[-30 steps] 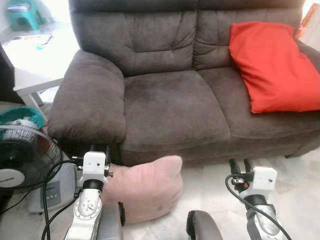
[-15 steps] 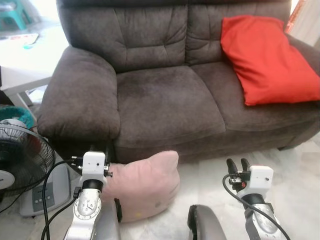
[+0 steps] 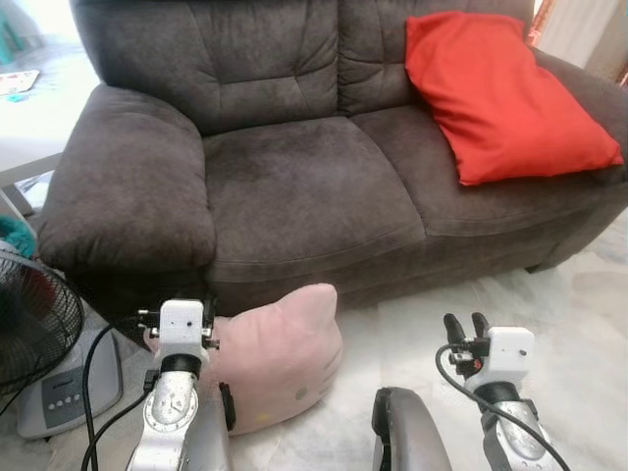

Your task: Move the pillow to the sofa from floor

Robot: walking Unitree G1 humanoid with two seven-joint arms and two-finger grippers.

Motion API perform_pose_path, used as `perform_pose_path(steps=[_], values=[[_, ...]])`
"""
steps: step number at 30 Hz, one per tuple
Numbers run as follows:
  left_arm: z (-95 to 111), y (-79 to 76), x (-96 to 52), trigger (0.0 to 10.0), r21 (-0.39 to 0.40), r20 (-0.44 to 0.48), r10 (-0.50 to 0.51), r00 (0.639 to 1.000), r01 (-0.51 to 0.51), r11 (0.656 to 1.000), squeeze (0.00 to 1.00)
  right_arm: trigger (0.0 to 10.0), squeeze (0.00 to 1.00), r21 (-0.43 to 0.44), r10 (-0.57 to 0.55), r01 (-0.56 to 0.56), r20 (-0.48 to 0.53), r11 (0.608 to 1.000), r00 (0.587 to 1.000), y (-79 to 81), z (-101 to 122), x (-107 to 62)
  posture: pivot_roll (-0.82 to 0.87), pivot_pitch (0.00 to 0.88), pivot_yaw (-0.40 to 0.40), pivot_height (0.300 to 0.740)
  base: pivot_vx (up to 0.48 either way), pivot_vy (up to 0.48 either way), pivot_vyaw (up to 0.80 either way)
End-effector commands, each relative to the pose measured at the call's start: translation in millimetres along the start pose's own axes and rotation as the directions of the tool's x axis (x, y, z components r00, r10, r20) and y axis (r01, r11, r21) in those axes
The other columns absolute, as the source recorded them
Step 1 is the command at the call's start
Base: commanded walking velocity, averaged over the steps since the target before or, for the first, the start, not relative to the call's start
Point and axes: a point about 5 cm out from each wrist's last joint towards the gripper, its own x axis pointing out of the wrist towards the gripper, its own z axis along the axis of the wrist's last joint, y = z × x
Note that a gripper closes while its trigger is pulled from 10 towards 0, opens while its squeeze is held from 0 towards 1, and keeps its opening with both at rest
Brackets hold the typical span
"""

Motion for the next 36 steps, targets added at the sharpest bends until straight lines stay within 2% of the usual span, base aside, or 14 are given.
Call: perform_pose_path(steps=[1, 8, 32, 36], values=[[-5.0, 4.2, -0.5, 10.0, 0.007, -0.032, 0.01, 0.999, -0.01, 1.0, 0.0, 10.0, 0.0, 0.0, 0.012, -0.012, 0.003, 1.0, 1.0, 3.3, 0.0, 1.2, 0.0, 0.02, -0.028, 0.485, 0.0, 0.0, 0.8], [-5.9, 4.1, 0.1, 10.0, -0.002, -0.039, 0.005, 0.999, -0.005, 1.0, 0.0, 10.0, 0.0, 0.003, 0.018, -0.018, 0.001, 1.0, 1.0, 4.1, -0.8, 1.1, 0.0, 0.019, -0.027, 0.485, 0.0, 0.0, 0.74], [-10.0, 0.6, 0.7, 10.0, -0.013, -0.068, -0.041, 0.997, 0.04, 0.999, 0.0, 10.0, 0.0, 0.004, 0.02, -0.02, -0.02, 1.0, 1.0, 5.5, -5.7, 1.4, 0.01, 0.025, -0.022, 0.485, 0.0, 0.0, 0.0], [-10.8, 0.8, 1.7, 10.0, -0.01, -0.075, -0.04, 0.996, 0.039, 0.999, 0.0, 10.0, 0.0, -0.021, 0.036, -0.036, -0.027, 0.999, 0.999, 7.7, -7.3, 0.9, 0.01, 0.026, -0.021, 0.485, 0.0, 0.0, 0.65]])
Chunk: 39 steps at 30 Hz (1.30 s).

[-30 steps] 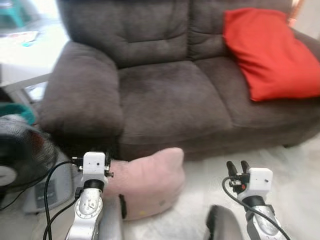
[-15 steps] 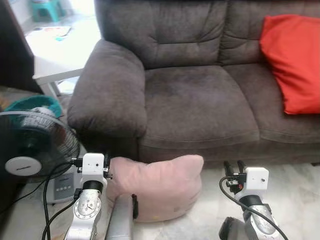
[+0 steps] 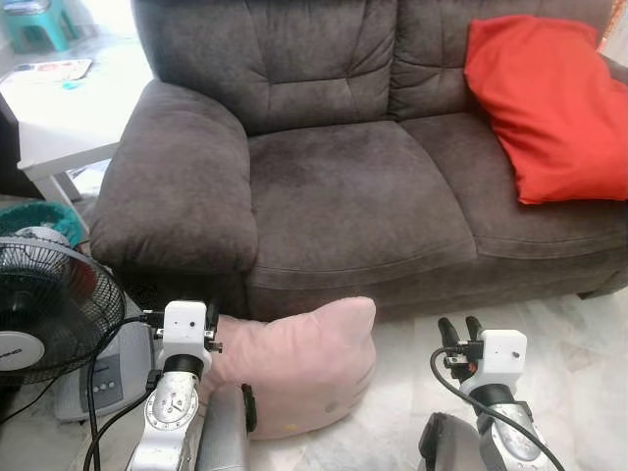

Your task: Move the pillow to the sofa from floor

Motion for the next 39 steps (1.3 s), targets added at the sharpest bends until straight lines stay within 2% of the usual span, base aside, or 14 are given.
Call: perform_pose_path(steps=[1, 11, 19, 23, 30, 39], values=[[-3, 3.3, 1.5, 10.0, -0.003, -0.027, 0.009, 1.0, -0.009, 1.0, 0.0, 10.0, 0.0, -0.014, 0.015, -0.016, -0.002, 1.0, 1.0, 4.0, -2, 0.2, 0.01, 0.026, -0.021, 0.485, 0.0, 0.0, 0.8], [-4, 4.1, 1.6, 10.0, 0.005, -0.033, 0.013, 0.999, -0.012, 1.0, 0.0, 10.0, 0.0, -0.007, 0.018, -0.018, -0.013, 1.0, 1.0, 3.4, -5, -1.4, 0.01, 0.026, -0.021, 0.485, 0.0, 0.0, 0.77], [-5, 4.1, 2.0, 10.0, 0.009, -0.037, 0.012, 0.999, -0.011, 1.0, 0.0, 10.0, 0.0, -0.019, 0.036, -0.037, -0.03, 0.999, 0.999, 5.2, -8, -1.5, 0.01, 0.026, -0.02, 0.485, 0.0, 0.0, 0.0], [-5, 4.0, 2.0, 10.0, 0.009, -0.038, 0.011, 0.999, -0.011, 1.0, 0.0, 10.0, 0.0, -0.044, 0.052, -0.053, -0.025, 0.998, 0.998, 7.1, -8, -2.0, 0.01, 0.026, -0.02, 0.485, 0.0, 0.0, 0.8], [-6, 4.0, 2.1, 10.0, 0.011, -0.042, 0.01, 0.999, -0.009, 1.0, 0.0, 10.0, 0.0, -0.036, 0.053, -0.054, -0.024, 0.998, 0.998, 7.8, -9, -2.3, 0.01, 0.025, -0.019, 0.485, 0.0, 0.0, 0.8], [-8, 3.3, 2.4, 10.0, 0.012, -0.051, -0.001, 0.999, 0.001, 1.0, 0.0, 10.0, 0.0, -0.023, 0.047, -0.048, -0.039, 0.999, 0.998, 7.4, -12, -2.0, 0.01, 0.024, -0.018, 0.485, 0.0, 0.0, 0.0]])
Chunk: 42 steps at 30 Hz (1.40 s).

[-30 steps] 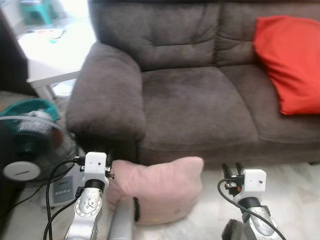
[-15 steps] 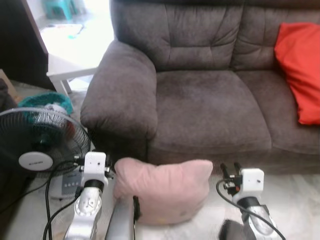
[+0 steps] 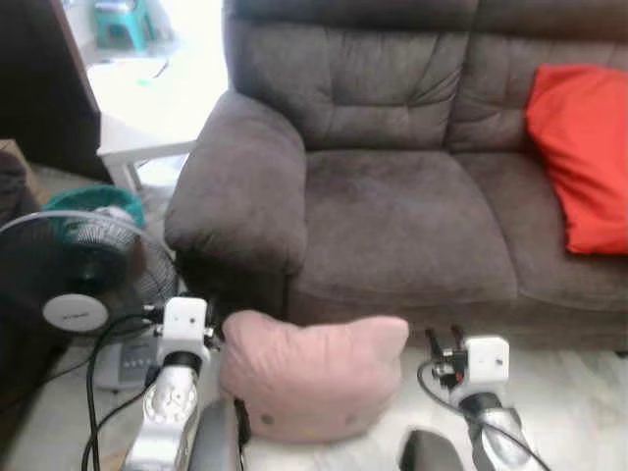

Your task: Move the pillow to the sofa from floor

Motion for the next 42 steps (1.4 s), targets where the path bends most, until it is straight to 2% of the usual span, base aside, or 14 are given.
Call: perform_pose_path(steps=[1, 9, 13, 25, 28, 34, 42], values=[[-3.0, 0.5, -0.7, 10.0, -0.002, -0.016, -0.004, 1.0, 0.004, 1.0, 0.0, 10.0, 0.0, 0.011, -0.004, 0.004, -0.023, 1.0, 1.0, 1.1, -5.5, -2.5, 0.01, 0.024, -0.018, 0.485, 0.0, 0.0, 0.0], [-4.3, -0.6, -0.2, 10.0, -0.008, -0.023, -0.021, 1.0, 0.021, 1.0, 0.0, 10.0, 0.0, 0.011, -0.003, 0.003, -0.025, 1.0, 1.0, 1.5, -6.1, -2.2, 0.01, 0.022, -0.016, 0.485, 0.0, 0.0, 0.0], [-9.2, -7.5, -2.9, 10.0, -0.023, -0.045, -0.065, 0.997, 0.064, 0.998, 0.0, 10.0, 0.0, 0.013, -0.015, 0.015, -0.038, 1.0, 0.999, 0.6, -9.2, -2.2, 0.01, 0.021, -0.014, 0.485, 0.0, 0.0, 0.0], [-9.5, -3.4, -5.4, 10.0, -0.004, -0.037, -0.034, 0.999, 0.034, 0.999, 0.0, 10.0, 0.0, 0.012, -0.017, 0.018, -0.036, 1.0, 0.999, -0.2, -9.8, -2.7, 0.01, 0.028, -0.016, 0.485, 0.0, 0.0, 0.0], [-9.0, -3.0, -5.4, 10.0, -0.003, -0.035, -0.03, 0.999, 0.03, 1.0, 0.0, 10.0, 0.0, -0.01, -0.008, 0.008, -0.039, 1.0, 0.999, 1.0, -10.0, -2.2, 0.01, 0.028, -0.016, 0.485, 0.0, 0.0, 0.0], [-7.9, -3.8, -5.5, 10.0, -0.002, -0.031, -0.032, 0.999, 0.031, 1.0, 0.0, 10.0, 0.0, -0.018, 0.005, -0.006, -0.04, 1.0, 0.999, 2.7, -10.4, -2.0, 0.01, 0.029, -0.017, 0.485, 0.0, 0.0, 0.59], [-7.0, -3.6, -5.3, 10.0, -0.001, -0.028, -0.028, 0.999, 0.028, 1.0, 0.0, 10.0, 0.0, -0.002, -0.007, 0.007, -0.051, 1.0, 0.999, 0.3, -15.5, -3.0, 0.01, 0.028, -0.016, 0.485, 0.253, 0.0, 0.0]])
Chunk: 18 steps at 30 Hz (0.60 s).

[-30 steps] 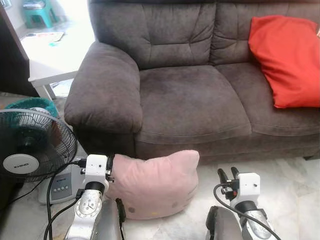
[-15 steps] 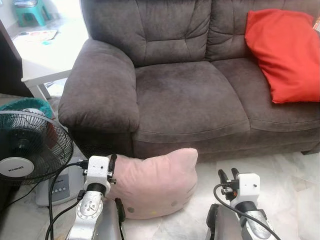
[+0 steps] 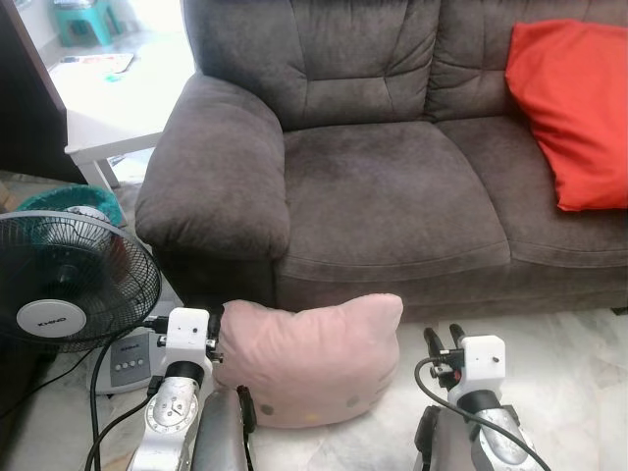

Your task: Move the pillow to the sofa from floor

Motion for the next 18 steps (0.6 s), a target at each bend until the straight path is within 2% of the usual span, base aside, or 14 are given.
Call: perform_pose_path(steps=[1, 8, 10, 15, 18], values=[[1.8, 1.2, 0.0, 10.0, 0.003, 0.007, 0.007, 1.0, -0.007, 1.0, 0.0, 10.0, 0.0, 0.0, -0.01, 0.01, -0.006, 1.0, 1.0, -4.8, -2.8, -0.9, 0.01, 0.028, -0.017, 0.485, 0.262, 0.0, 0.0], [2.3, 0.9, 0.4, 10.0, 0.004, 0.008, 0.004, 1.0, -0.005, 1.0, 0.0, 10.0, 0.0, 0.008, -0.012, 0.012, -0.02, 1.0, 1.0, -7.4, -6.7, 0.2, 0.01, 0.026, -0.015, 0.485, 0.264, 0.0, 0.0], [2.3, 0.8, 0.4, 10.0, 0.004, 0.008, 0.004, 1.0, -0.004, 1.0, 0.0, 10.0, 0.0, -0.024, 0.0, 0.0, -0.022, 1.0, 1.0, -7.0, -6.1, 0.5, 0.01, 0.026, -0.014, 0.485, 0.266, 0.0, 0.0], [2.6, 0.5, 0.6, 10.0, 0.004, 0.009, 0.003, 1.0, -0.003, 1.0, 0.0, 10.0, 0.0, -0.021, 0.012, -0.012, -0.011, 1.0, 1.0, -4.9, -6.6, 0.1, 0.01, 0.024, -0.014, 0.485, 0.269, 0.0, 0.71], [2.7, 0.1, 0.7, 10.0, 0.003, 0.009, 0.002, 1.0, -0.002, 1.0, 0.0, 10.0, 0.0, -0.01, 0.011, -0.011, -0.01, 1.0, 1.0, -4.6, -8.4, -0.5, 0.01, 0.022, -0.013, 0.485, 0.268, 0.0, 0.0]])
